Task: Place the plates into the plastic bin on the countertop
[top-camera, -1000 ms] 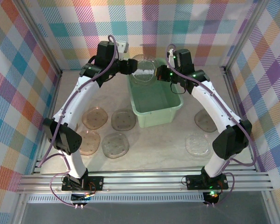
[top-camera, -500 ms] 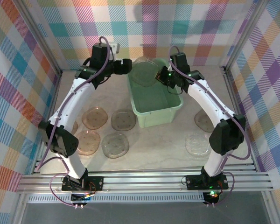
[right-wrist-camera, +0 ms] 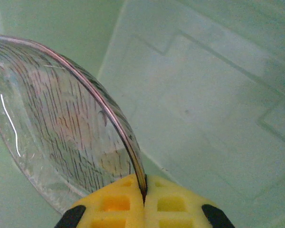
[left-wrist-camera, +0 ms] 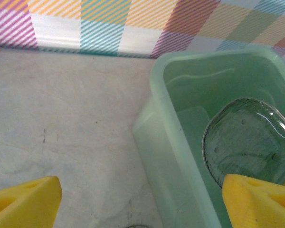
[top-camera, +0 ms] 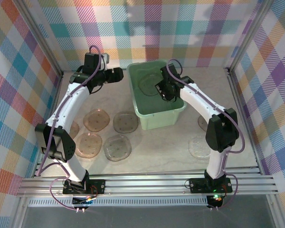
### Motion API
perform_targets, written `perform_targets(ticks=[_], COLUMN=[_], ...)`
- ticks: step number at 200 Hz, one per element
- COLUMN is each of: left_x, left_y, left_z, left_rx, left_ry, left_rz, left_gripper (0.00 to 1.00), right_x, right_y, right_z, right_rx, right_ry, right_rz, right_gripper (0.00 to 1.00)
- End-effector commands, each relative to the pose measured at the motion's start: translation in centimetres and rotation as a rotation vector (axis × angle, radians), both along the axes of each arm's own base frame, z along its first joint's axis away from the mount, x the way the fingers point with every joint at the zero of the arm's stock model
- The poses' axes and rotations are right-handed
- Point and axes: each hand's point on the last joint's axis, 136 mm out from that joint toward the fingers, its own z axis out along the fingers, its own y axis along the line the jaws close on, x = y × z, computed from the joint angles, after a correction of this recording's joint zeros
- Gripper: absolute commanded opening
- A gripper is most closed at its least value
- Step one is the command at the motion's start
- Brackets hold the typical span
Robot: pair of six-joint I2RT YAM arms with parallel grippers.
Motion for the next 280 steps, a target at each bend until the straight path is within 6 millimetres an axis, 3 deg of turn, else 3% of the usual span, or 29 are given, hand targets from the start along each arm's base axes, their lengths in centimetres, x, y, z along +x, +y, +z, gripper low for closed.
perform_targets(ticks=[1,68,101,118,162,280], left_x=[-0.8,-1.6,-2.2,-2.4,-3.0,-3.7], left_y=[1.8,4.2,5.0,5.4,6.0,6.4], left_z=[0.4,-1.0,-1.4,-1.8,-2.7,-2.7], left_rx=[-0.031,0.004,0.038,0.047,0.06,0.074], left_ry=[0.017,0.074,0.093,0.105,0.14,0.176], left_rz=[0.036,0.081,0.094,0.097,0.107,0.093], left_gripper=[0.87,0.87,0.87,0.87,0.87,0.87], right_x=[0.0,1.3,2.5,2.8,3.3,3.7], right_y=[-0.5,1.4,2.2,2.4,3.7,5.2], right_z=[-0.4,-2.9,-1.3,-1.5,-3.7,-8.6], right_rx=[0.019,0.034,-0.009,-0.011,-0.008,-0.041], right_ry=[0.067,0.155,0.083,0.078,0.11,0.124], right_rz=[-0.163,-0.252,-0.227,-0.241,-0.27,-0.388], right_gripper=[0.0,0.0,0.0,0.0,0.0,0.0])
